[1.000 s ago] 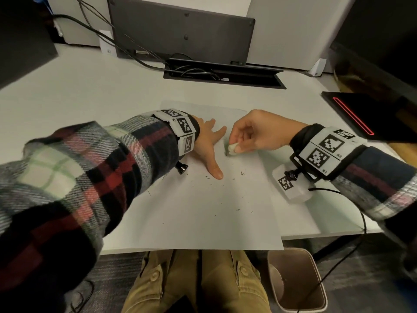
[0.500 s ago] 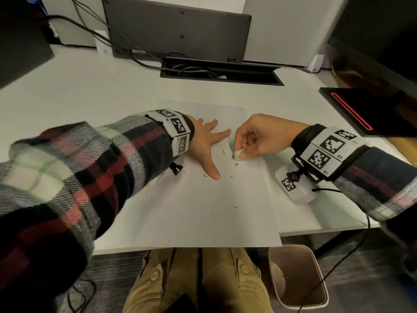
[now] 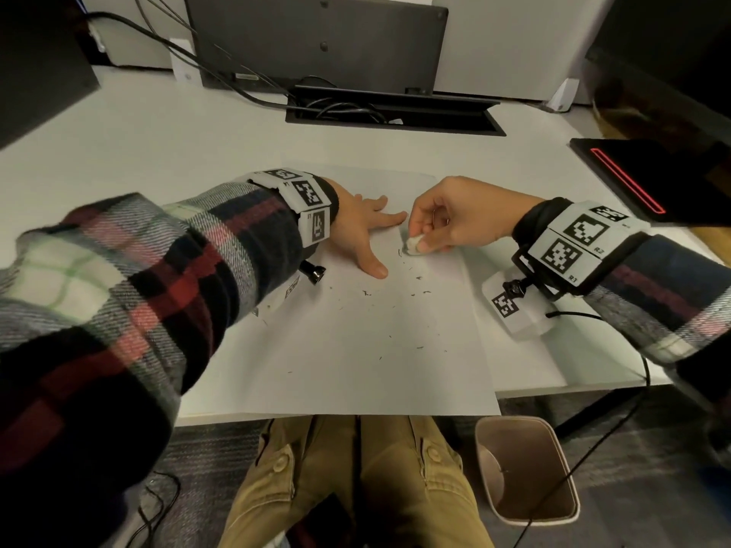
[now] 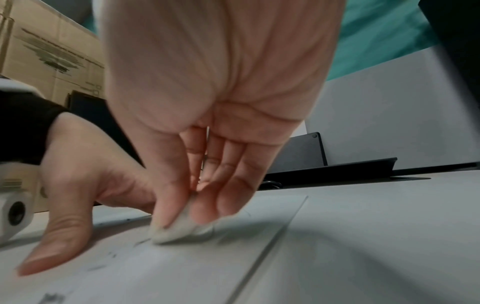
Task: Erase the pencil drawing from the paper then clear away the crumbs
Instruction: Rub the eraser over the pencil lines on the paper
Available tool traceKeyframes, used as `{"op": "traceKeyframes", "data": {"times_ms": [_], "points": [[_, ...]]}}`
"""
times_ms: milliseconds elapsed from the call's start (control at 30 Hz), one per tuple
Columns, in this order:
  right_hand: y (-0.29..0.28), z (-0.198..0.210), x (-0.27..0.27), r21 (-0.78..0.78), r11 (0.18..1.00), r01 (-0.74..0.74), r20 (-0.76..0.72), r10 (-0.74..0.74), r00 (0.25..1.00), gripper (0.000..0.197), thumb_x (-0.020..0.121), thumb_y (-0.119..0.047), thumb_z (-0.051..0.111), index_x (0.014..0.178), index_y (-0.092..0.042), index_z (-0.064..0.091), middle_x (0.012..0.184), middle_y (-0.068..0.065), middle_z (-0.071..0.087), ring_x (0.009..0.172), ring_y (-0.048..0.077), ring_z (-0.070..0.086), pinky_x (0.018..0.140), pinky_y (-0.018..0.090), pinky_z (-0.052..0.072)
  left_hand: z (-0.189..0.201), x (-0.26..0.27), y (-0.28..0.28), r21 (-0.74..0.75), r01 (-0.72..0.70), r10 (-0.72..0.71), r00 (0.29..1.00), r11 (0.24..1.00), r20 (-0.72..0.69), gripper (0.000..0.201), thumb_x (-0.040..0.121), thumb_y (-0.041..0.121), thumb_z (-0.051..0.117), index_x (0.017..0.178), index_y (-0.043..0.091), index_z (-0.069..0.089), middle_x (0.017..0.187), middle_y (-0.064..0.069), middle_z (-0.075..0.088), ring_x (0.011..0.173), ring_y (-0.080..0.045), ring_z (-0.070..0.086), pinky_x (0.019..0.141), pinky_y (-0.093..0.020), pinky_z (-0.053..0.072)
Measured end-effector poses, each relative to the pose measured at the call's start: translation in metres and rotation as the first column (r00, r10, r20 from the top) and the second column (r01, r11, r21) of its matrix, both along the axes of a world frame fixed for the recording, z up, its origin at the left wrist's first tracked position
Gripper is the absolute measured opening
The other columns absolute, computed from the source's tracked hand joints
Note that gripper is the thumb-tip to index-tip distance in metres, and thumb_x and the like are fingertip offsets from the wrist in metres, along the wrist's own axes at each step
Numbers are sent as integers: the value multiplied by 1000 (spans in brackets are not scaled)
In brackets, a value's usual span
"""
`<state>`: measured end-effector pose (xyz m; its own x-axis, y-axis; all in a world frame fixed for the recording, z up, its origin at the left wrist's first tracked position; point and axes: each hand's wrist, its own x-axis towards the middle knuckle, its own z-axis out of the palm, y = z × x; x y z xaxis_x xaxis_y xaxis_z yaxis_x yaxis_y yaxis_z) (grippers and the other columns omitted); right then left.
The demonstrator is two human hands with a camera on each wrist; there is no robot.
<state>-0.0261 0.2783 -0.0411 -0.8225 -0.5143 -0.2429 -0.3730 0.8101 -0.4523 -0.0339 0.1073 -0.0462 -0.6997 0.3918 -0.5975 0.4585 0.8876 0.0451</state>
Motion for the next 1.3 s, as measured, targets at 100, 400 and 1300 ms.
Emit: {"op": "traceKeyframes", "data": {"times_ms": [100,400,1300], "points": [[-2,0,-2,24,1000,-4,-16,5,1000,12,79,-20,72,87,-12,68,78,11,68,57,10,58,60,15,47,0,-1,-2,12,-10,10,1000,1000,-11,99,82,58,54,146,31,-16,155,7,-21,144,-19,-11,115,-43,0],[3,5,-16,-64,996,56,-77,-61,995,11,78,-21,73,85,-16,66,71,-1,61,49,1,53,55,10,45,0,-4,-5,11,-57,58,998,998,-23,108,76,62,60,147,32,-15,155,2,-21,145,-20,0,115,-41,12],[5,3,-25,-28,999,-17,172,22,985,12,76,-9,74,88,-6,71,77,15,68,62,17,60,62,23,53,-9,-11,17,10,-29,29,998,1000,-52,105,74,74,50,146,34,-17,156,0,-20,144,-27,-11,114,-49,3]]}}
